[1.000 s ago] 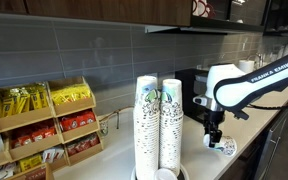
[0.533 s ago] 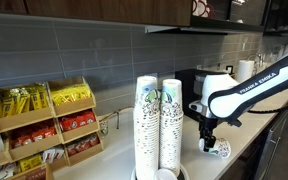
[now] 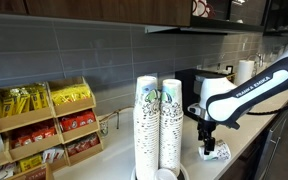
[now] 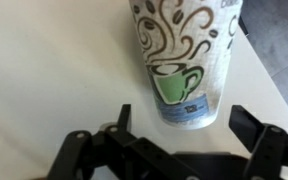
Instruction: Pick up one paper cup from the right stack and put it the right way up on the kitchen counter
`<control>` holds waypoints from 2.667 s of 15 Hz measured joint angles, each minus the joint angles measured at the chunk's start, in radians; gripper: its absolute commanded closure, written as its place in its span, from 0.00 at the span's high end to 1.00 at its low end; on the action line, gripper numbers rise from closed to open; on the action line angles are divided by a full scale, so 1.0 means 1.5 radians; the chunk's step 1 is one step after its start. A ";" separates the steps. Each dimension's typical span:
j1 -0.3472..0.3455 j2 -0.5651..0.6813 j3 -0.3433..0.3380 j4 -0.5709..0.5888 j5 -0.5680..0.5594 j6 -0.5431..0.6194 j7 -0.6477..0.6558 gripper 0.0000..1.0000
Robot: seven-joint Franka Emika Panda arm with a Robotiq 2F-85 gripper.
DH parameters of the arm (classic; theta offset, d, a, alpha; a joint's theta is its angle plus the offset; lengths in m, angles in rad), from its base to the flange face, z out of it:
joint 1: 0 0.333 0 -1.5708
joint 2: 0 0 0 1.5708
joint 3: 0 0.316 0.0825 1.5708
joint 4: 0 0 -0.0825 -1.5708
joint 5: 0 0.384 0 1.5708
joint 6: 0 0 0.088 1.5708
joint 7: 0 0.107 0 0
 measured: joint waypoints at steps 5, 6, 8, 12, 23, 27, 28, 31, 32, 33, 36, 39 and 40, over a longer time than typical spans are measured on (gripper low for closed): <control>0.000 0.004 0.000 0.003 0.000 0.000 0.000 1.00; 0.000 0.004 0.000 0.004 0.000 0.000 0.000 1.00; -0.002 0.002 0.000 0.010 0.000 0.000 0.000 1.00; -0.027 -0.028 -0.008 0.031 0.000 -0.028 0.020 1.00; -0.106 -0.099 -0.116 0.047 0.110 -0.246 0.108 1.00; -0.117 -0.096 -0.151 0.029 0.198 -0.262 0.115 1.00; -0.118 -0.094 -0.157 0.023 0.221 -0.262 0.115 1.00; -0.120 -0.085 -0.168 0.006 0.285 -0.262 0.114 1.00; -0.121 -0.082 -0.169 0.002 0.304 -0.262 0.114 1.00; -0.122 -0.079 -0.170 -0.003 0.321 -0.262 0.114 1.00; -0.125 -0.069 -0.172 -0.011 0.366 -0.262 0.113 1.00; -0.129 -0.061 -0.173 -0.015 0.406 -0.262 0.107 0.97; -0.130 -0.059 -0.173 -0.017 0.418 -0.262 0.105 0.94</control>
